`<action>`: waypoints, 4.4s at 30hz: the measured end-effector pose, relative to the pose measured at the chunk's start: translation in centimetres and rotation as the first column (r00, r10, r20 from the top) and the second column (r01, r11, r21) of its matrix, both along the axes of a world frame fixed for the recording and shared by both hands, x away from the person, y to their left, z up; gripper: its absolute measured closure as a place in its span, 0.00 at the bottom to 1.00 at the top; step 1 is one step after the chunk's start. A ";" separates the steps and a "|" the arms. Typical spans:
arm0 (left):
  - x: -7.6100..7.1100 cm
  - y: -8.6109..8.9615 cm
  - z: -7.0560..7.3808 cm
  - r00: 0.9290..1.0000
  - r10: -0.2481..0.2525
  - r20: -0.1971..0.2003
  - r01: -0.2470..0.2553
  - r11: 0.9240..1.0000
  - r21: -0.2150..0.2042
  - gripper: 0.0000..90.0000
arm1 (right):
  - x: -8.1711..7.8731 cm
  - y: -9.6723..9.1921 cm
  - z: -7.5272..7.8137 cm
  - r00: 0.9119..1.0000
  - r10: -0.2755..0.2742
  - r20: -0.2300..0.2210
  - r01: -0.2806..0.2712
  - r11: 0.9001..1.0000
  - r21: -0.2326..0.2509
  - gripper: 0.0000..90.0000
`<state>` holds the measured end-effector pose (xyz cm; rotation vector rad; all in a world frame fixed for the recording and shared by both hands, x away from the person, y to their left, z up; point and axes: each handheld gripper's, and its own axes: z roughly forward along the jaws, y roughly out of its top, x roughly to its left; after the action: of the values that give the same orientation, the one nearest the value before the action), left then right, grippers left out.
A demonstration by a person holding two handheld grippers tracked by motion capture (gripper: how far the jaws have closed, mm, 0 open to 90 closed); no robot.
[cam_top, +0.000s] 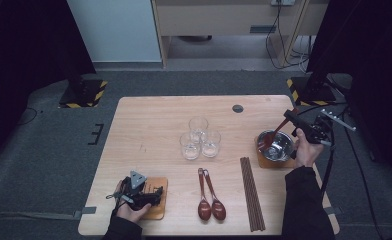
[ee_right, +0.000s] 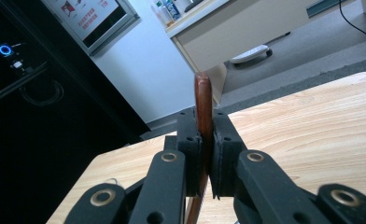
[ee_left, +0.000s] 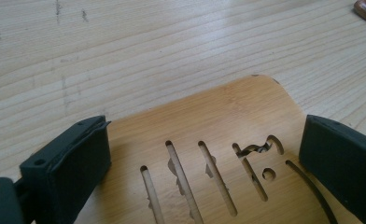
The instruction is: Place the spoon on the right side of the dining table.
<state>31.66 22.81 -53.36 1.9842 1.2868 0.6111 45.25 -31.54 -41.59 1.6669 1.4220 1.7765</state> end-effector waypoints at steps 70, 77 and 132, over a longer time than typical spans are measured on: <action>0.0 0.0 0.0 1.000 -0.007 0.005 0.007 1.000 0.001 0.01 | 2.4 -0.8 -3.4 0.986 -0.075 -0.150 0.048 0.983 -0.177 0.89; 0.0 0.0 0.0 1.000 -0.006 0.005 0.006 1.000 0.001 0.01 | 2.5 -0.7 -3.6 0.982 -0.052 -0.181 0.014 0.979 -0.202 0.82; 0.0 0.0 0.0 1.000 -0.006 0.005 0.006 1.000 0.001 0.01 | -0.7 -2.4 -5.8 0.953 -0.010 -0.302 -0.110 0.919 -0.379 0.32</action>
<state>31.66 22.85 -53.41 1.9853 1.2769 0.6131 44.59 -33.93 -47.39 1.7338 1.8222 1.1827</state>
